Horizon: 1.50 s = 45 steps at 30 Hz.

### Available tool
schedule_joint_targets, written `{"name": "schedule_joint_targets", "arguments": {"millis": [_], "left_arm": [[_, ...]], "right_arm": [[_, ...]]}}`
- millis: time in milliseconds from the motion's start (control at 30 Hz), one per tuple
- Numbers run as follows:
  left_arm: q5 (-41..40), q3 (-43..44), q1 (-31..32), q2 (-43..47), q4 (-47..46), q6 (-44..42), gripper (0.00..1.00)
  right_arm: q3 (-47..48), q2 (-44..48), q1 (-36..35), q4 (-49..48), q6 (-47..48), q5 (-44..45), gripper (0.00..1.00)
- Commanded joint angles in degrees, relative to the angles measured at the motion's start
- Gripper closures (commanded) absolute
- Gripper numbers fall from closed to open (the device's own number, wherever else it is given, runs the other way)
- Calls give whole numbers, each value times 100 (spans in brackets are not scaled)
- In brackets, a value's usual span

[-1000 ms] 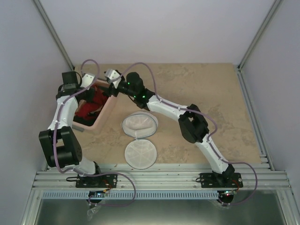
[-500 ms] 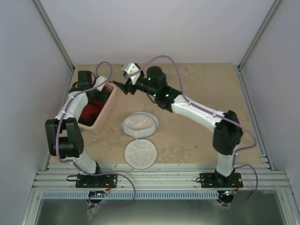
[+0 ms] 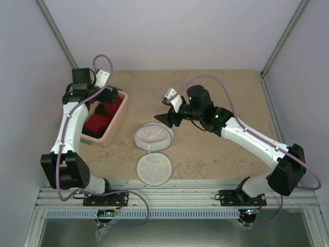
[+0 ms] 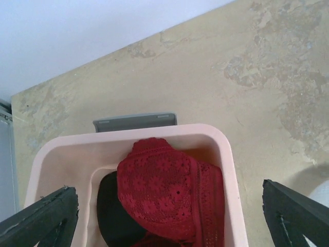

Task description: Unzip the laundry bag and remove the bra

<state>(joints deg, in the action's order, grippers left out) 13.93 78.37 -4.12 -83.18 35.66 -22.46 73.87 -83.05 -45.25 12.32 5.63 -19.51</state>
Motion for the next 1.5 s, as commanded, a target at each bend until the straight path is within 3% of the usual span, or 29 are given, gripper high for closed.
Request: {"name": "schedule_joint_targets", "arguments": {"millis": [0, 100, 167, 267, 367, 500, 667, 800, 867, 1100, 1233, 1467], "left_arm": [[191, 222, 7, 100, 536, -12, 1], [1090, 406, 142, 578, 1077, -442, 1], [1274, 202, 553, 1055, 1450, -917, 4], [894, -304, 1745, 1647, 2363, -1753, 9], [96, -1121, 3259, 2161, 2855, -1851, 13], [-647, -2194, 5215, 2293, 2577, -1628, 16], [-942, -3066, 6650, 1927, 1616, -1821, 12], [-496, -4101, 7097, 2255, 1285, -3186, 1], [-552, -4564, 7100, 2528, 894, -3548, 1], [-2005, -5548, 7100, 2159, -923, -3306, 2], [-2209, -5665, 7100, 2005, -1401, -3123, 22], [-2067, -5543, 7100, 2456, -990, -3152, 81]], "right_arm": [[-355, 247, 76, 321, -332, -154, 22], [-575, 368, 118, 342, -526, -133, 23], [-749, 364, 143, 367, -661, -174, 24], [-996, 310, 149, 394, -821, -502, 31], [-1342, 306, 149, 301, -994, -943, 35], [-1828, 361, 146, 235, -1303, -916, 36], [-2347, 447, 148, 104, -1553, -843, 36], [-2362, 387, 145, 189, -1550, -734, 35], [-2406, 367, 148, 134, -1554, -737, 35], [-2374, 99, 149, 70, -1465, -849, 36], [-2267, -61, 149, 55, -1367, -998, 37], [-1812, -487, 236, 94, -1167, -897, 38]]}}
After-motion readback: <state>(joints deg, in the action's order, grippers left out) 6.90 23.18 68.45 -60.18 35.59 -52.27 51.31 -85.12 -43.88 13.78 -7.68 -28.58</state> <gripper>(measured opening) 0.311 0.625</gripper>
